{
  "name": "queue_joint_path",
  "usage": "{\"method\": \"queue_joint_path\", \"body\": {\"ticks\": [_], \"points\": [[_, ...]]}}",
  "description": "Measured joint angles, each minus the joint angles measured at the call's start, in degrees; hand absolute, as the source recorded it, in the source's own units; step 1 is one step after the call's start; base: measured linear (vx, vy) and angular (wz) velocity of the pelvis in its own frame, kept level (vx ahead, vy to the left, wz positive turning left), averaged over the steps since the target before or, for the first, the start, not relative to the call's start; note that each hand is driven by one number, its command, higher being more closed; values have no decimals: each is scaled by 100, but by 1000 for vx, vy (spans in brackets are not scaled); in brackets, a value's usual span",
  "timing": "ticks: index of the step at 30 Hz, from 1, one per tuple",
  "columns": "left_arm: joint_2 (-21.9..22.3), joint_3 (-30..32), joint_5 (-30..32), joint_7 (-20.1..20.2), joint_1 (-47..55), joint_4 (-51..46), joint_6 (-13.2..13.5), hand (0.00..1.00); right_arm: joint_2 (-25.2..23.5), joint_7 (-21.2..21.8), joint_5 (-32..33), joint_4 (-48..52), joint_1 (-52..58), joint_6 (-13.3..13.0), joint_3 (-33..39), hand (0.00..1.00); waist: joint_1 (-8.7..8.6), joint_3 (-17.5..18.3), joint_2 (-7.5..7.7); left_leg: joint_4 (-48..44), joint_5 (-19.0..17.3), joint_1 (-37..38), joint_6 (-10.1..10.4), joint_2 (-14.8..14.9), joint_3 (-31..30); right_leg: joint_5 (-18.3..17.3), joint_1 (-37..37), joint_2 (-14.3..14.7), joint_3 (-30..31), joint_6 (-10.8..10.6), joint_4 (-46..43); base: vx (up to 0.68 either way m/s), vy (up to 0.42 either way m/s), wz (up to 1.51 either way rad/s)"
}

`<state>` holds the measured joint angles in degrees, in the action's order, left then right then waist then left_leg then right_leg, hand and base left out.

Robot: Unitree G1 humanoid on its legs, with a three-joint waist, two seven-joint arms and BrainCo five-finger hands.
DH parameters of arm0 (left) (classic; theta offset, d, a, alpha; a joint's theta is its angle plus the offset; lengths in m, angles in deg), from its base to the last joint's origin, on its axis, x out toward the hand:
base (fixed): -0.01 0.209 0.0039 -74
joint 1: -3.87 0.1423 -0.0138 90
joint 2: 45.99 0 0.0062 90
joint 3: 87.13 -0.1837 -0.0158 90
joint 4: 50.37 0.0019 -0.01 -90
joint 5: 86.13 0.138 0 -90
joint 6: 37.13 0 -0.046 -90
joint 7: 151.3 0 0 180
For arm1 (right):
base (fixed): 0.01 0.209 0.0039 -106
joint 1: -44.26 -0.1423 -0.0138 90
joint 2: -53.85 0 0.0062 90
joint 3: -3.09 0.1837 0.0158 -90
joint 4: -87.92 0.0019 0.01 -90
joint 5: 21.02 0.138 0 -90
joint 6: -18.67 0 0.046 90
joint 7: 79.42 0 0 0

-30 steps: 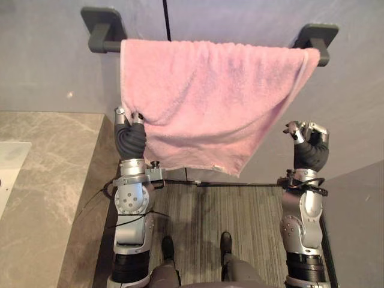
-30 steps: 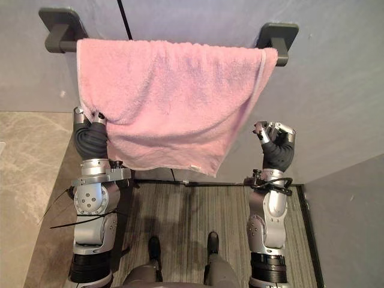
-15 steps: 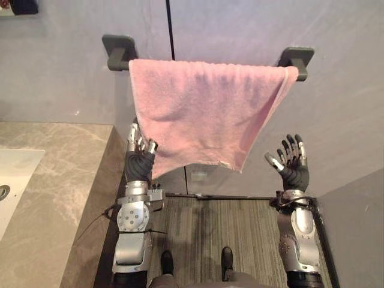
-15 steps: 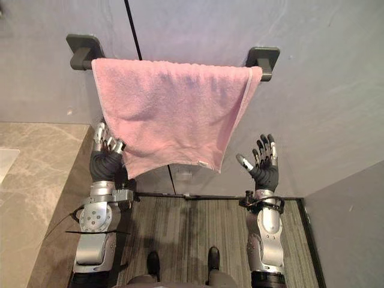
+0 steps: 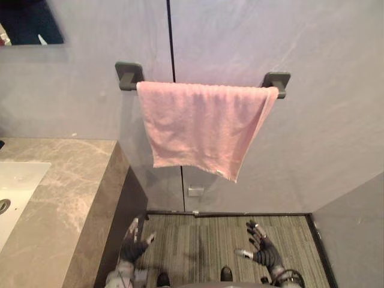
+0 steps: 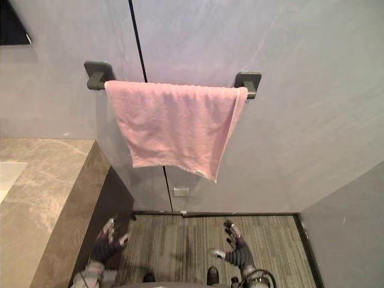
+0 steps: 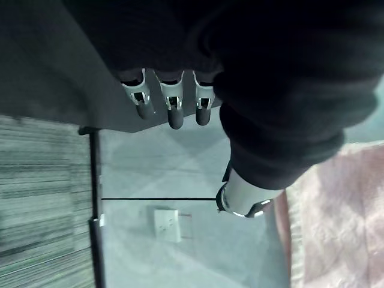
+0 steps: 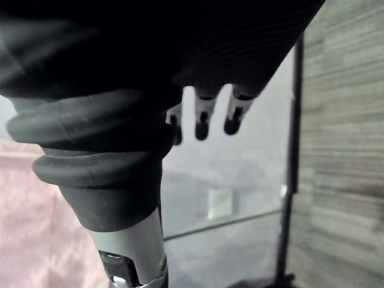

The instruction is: Organize washtable

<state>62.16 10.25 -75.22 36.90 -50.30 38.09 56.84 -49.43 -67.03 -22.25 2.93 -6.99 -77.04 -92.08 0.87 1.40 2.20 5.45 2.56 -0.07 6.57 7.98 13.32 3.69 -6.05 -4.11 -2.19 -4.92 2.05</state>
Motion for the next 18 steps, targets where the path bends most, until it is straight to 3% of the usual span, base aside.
{"method": "queue_joint_path", "body": {"ticks": [3, 6, 9, 12, 15, 18], "points": [[-5, -231, 139, 177, 181, -159, -17, 0, 114, 140, -133, 651, 179, -15, -508, 0, 2, 20, 7, -1, -9, 34, 8, 11, 31, -28, 0, -1, -41, 5, -43, 2, -3, -2], [-275, -1047, -78, 330, 169, -1160, -43, 0, 90, 97, -94, 939, -58, -49, -1178, 0, 3, 58, 61, 2, -9, 9, 8, 10, -13, -28, 1, -9, -92, 5, -41, -6, -5, 5], [-893, -1833, -1667, 608, -222, -2194, 113, 0, 162, 163, 966, 776, -664, -77, -1760, 0, -35, 109, 43, 32, -9, -130, 8, -19, -175, -28, -26, -17, -111, 4, 31, -4, -6, 11], [-1426, -1773, -2916, 649, -937, -2595, 388, 0, 290, 160, 1784, 582, -1412, -157, -1953, 0, -25, 175, 9, -5, 0, -132, 11, -28, -239, 22, -28, -15, -139, -38, 59, 80, -8, 5], [-1482, -1556, -3443, 387, -1521, -2597, 688, 0, 326, 0, 2315, 581, -2232, -493, -1962, 0, -8, 209, 11, -8, 33, -148, -8, -36, -245, 73, -15, -15, -147, 6, 124, 65, -8, 0], [-1348, -1292, -3876, -118, -2302, -2596, 977, 0, 158, -511, 2610, 569, -3375, -825, -1983, 0, -2, 163, 7, -132, 28, -308, -28, -37, -317, 146, -38, -22, -203, 50, 142, 50, -5, 9]]}}
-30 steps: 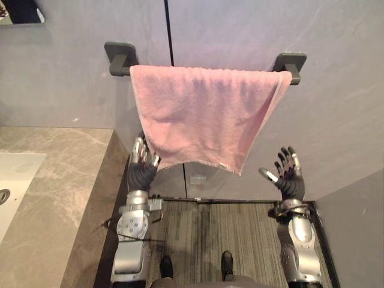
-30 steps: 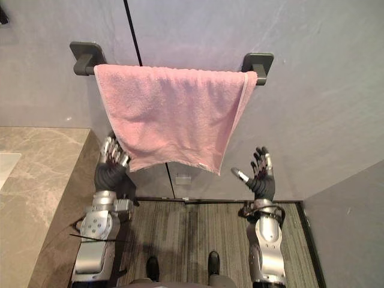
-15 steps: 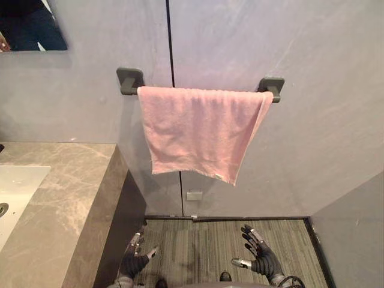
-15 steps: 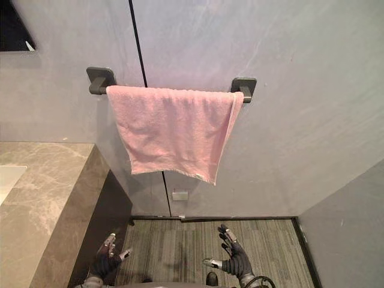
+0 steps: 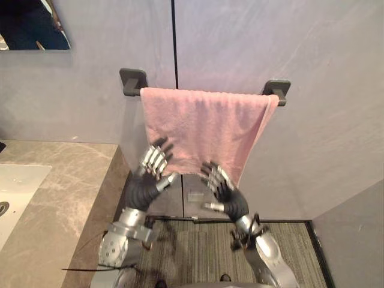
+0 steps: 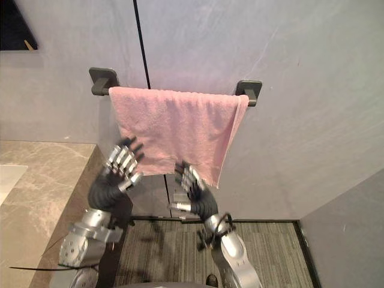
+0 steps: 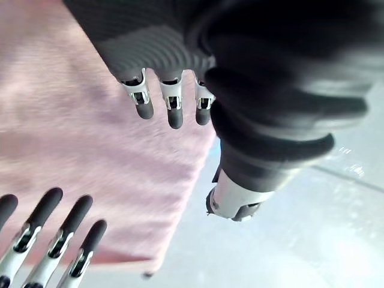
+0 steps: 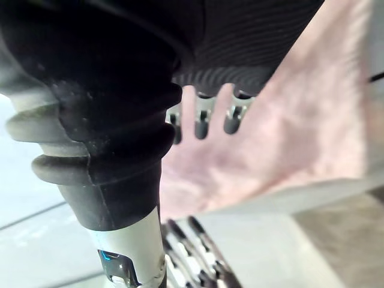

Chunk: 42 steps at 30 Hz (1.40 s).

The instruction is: Organize washtable

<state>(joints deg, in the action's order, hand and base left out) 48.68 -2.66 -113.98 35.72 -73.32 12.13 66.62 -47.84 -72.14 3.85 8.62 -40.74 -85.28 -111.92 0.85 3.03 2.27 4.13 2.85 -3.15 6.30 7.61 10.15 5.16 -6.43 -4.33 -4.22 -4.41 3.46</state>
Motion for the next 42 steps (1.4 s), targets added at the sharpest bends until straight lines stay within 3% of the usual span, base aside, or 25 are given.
{"method": "queue_joint_path", "body": {"ticks": [5, 9, 16, 21, 33, 42], "points": [[211, 6, -284, -477, -996, -1, 248, 0, -281, -488, 442, -190, -1226, -312, -156, 0, 92, -354, -71, -131, -2, -274, -5, 14, -134, 40, -158, 4, -57, 26, -9, -27, -10, 10], [441, -553, -265, -900, -1637, 2, 273, 0, -498, -680, 854, -167, -1647, -369, -170, 0, 192, -718, -70, -253, 9, -719, -15, 30, -169, 116, -542, 5, -102, 55, -42, -66, -12, 3], [870, -914, 165, -1423, -2545, 125, 269, 0, -622, -1448, 624, 219, -1947, -387, 674, 0, 303, -912, -215, -314, 43, -1062, -16, 39, -202, 93, -896, -9, -190, 59, -194, -6, -6, 2], [1019, -913, 372, -1565, -2757, 124, 266, 0, -671, -1833, 511, 646, -2114, -580, 1014, 0, 313, -958, -258, -310, 44, -1209, -13, 36, -179, -67, -1143, -73, -217, 57, -443, 8, 0, 3], [1176, -383, 623, -1838, -2932, 122, 280, 0, -834, -1943, 390, 885, -2221, -627, 1372, 0, 302, -1019, -240, -292, 43, -1317, -9, 33, -43, -93, -1356, -89, -146, 54, -535, -5, -6, -2], [1409, 107, 777, -1858, -2537, 100, 278, 0, -834, -1610, 447, 884, -1934, -641, 1341, 0, 298, -1020, -237, -290, 29, -1155, -5, 53, 110, -93, -1275, -66, -29, 54, -540, -1, -14, -7]]}}
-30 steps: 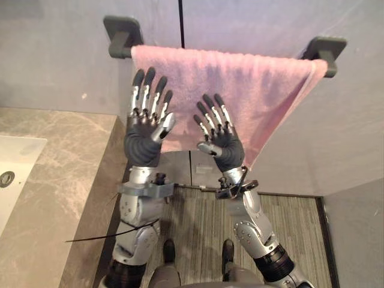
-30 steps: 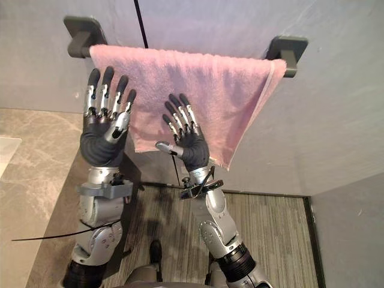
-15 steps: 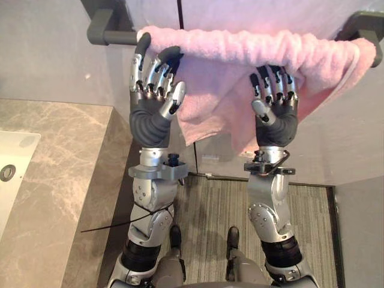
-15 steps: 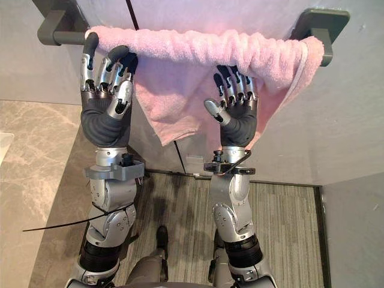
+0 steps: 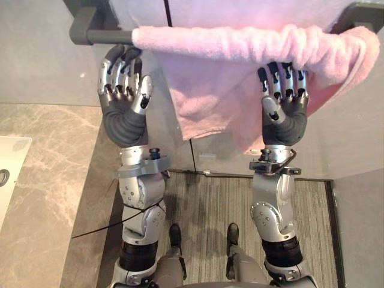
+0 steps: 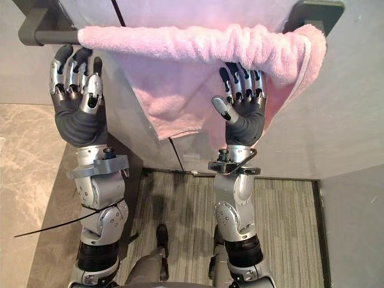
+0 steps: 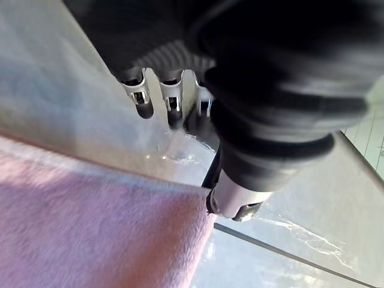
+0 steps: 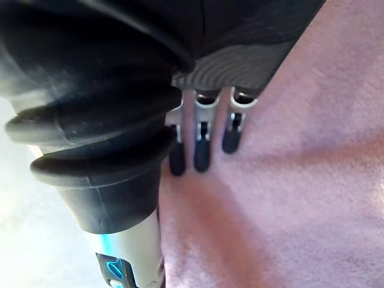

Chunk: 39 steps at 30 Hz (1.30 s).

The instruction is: Organize washtable

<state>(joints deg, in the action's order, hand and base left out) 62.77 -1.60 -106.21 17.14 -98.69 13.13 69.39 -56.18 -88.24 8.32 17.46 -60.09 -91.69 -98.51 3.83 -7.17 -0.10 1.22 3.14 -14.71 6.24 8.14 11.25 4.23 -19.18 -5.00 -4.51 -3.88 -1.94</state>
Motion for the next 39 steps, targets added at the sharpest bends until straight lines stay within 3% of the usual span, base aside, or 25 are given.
{"method": "queue_joint_path", "body": {"ticks": [8, 13, 19, 25, 32, 35, 39], "points": [[-8, 254, 50, 34, 477, -5, -6, 0, 97, 727, 332, -52, 1102, 231, -596, 0, -9, 43, 101, 8, -116, 538, 59, 106, 177, -1, 488, 123, 157, 4, 144, -1, -20, -13], [-140, 368, 80, 74, 886, 16, -52, 0, 212, 1100, 466, -942, 1488, 548, -885, 0, -166, 214, 289, 113, -157, 933, 112, 166, 155, 21, 911, 256, 180, 31, 369, 47, -27, -6], [-191, 794, 461, 155, 1413, 43, -104, 0, 239, 1410, 506, -1616, 1513, 731, -919, 0, -146, 469, 438, 206, -159, 1172, 114, 159, 96, 31, 1204, 270, 146, 38, 514, 42, -3, 4], [-188, 914, 897, 165, 1810, -113, -101, 0, 289, 1384, 428, -2078, 994, 742, -898, 0, -99, 496, 454, 216, -158, 1254, 111, 156, -73, 31, 1360, 260, 25, 37, 525, -29, -6, 12], [-206, 1128, 954, 388, 2171, -814, -38, 0, 328, 991, 317, -2663, -147, 657, -338, 0, 184, 505, 457, 286, -2, 928, 110, 144, -458, 54, 1219, 252, -303, 62, 548, -29, -17, 25], [-279, 1110, 657, 646, 2358, -1042, 32, 0, 344, 751, 173, -2845, -414, 552, -119, 0, 337, 505, 458, 285, 27, 859, 100, 117, -522, 54, 1187, 227, -337, 62, 548, 35, 3, 12], [-336, 1034, -52, 1084, 2484, -1184, 43, 0, 300, 639, 151, -2849, -426, 546, -144, 0, 328, 507, 456, 301, 28, 855, 97, 68, -535, 44, 1192, 176, -336, 46, 546, 18, 9, 3]]}}
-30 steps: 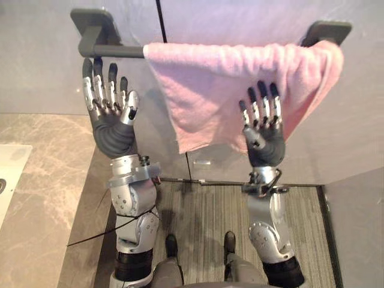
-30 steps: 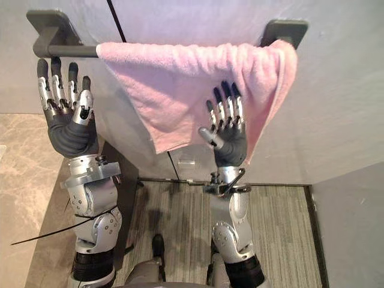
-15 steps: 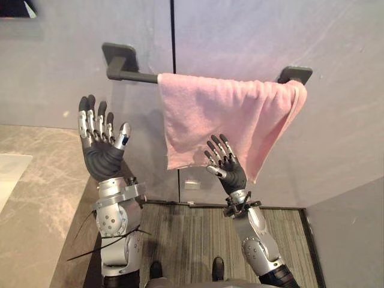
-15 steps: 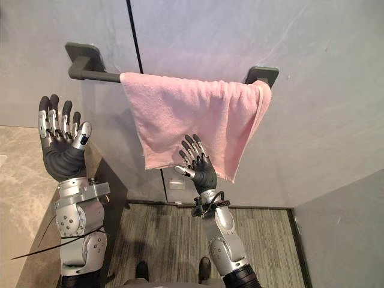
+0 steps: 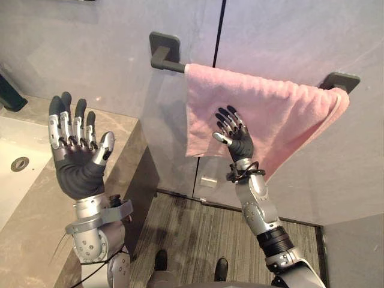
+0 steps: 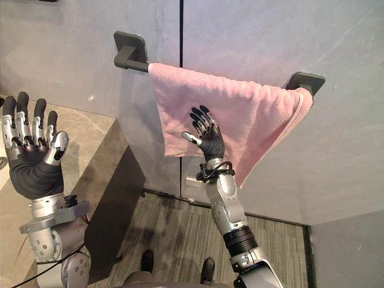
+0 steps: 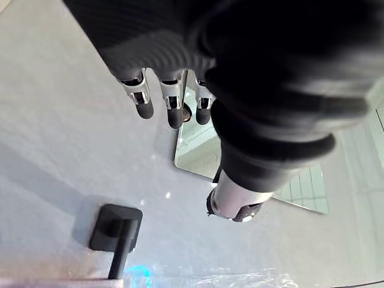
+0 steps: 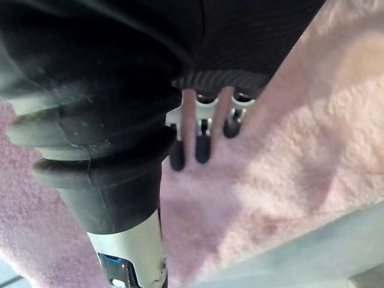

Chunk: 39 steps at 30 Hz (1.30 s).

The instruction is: Organize washtable

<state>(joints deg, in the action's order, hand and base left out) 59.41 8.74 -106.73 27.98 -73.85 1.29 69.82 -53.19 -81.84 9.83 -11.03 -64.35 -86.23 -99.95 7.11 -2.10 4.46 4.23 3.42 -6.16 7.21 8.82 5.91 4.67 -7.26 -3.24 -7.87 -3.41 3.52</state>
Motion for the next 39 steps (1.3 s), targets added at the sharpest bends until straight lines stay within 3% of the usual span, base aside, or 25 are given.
{"method": "queue_joint_path", "body": {"ticks": [12, 17, 19, 24, 31, 35, 38, 39], "points": [[-641, -1542, -1275, 1175, 45, 4, -156, 0, 47, 335, -1, -88, 585, 16, -36, 0, -95, -1, 0, 88, -10, 147, -6, 6, 224, -3, -31, 18, 190, -12, -13, -4, 1, -9], [-759, -1774, -1275, 1327, 42, 83, -277, 0, 222, 462, -4, 294, 1407, 114, -14, 0, -215, -1, -1, 69, -51, 216, -19, 5, 339, -3, -30, 25, 329, -13, -14, 5, 2, -12], [-805, -1861, -1274, 1337, 31, 185, -299, 0, 300, 681, -6, 534, 1711, 175, 11, 0, -351, -1, -1, -15, -122, 239, -22, 6, 402, 1, -19, 26, 373, -18, -23, -6, 5, -20], [-810, -2060, -1217, 1435, 10, 435, -337, 0, 347, 881, -3, 554, 1771, 181, -7, 0, -334, 6, -13, -126, -222, 357, -36, 7, 613, 27, 11, 35, 601, -39, -38, -10, 6, -21], [-816, -1861, -1003, 1421, 74, 509, -338, 0, 389, 1039, -64, 552, 1778, 268, -157, 0, -323, 77, -48, -133, -360, 852, -49, -6, 851, 28, 370, 40, 828, -56, -38, -2, 16, -18], [-874, -1485, -986, 1439, 391, 507, -332, 0, 556, 1206, -422, 621, 2116, 294, -12, 0, -320, 106, -52, -162, -448, 1087, -91, -35, 934, -12, 510, 22, 966, -112, -148, -20, 27, -12], [-942, -1007, -963, 1553, 940, 506, -323, 0, 640, 1394, -676, 732, 2782, 345, 334, 0, -332, 103, -44, -485, -714, 953, -129, -109, 1038, -88, 293, -64, 1185, -241, -453, -71, 80, -29], [-995, -893, -959, 1565, 1097, 506, -319, 0, 640, 1400, -691, 778, 2967, 404, 423, 0, -337, 101, -15, -635, -817, 810, -162, -132, 1083, -77, 134, -86, 1301, -449, -551, -88, 57, -38]]}}
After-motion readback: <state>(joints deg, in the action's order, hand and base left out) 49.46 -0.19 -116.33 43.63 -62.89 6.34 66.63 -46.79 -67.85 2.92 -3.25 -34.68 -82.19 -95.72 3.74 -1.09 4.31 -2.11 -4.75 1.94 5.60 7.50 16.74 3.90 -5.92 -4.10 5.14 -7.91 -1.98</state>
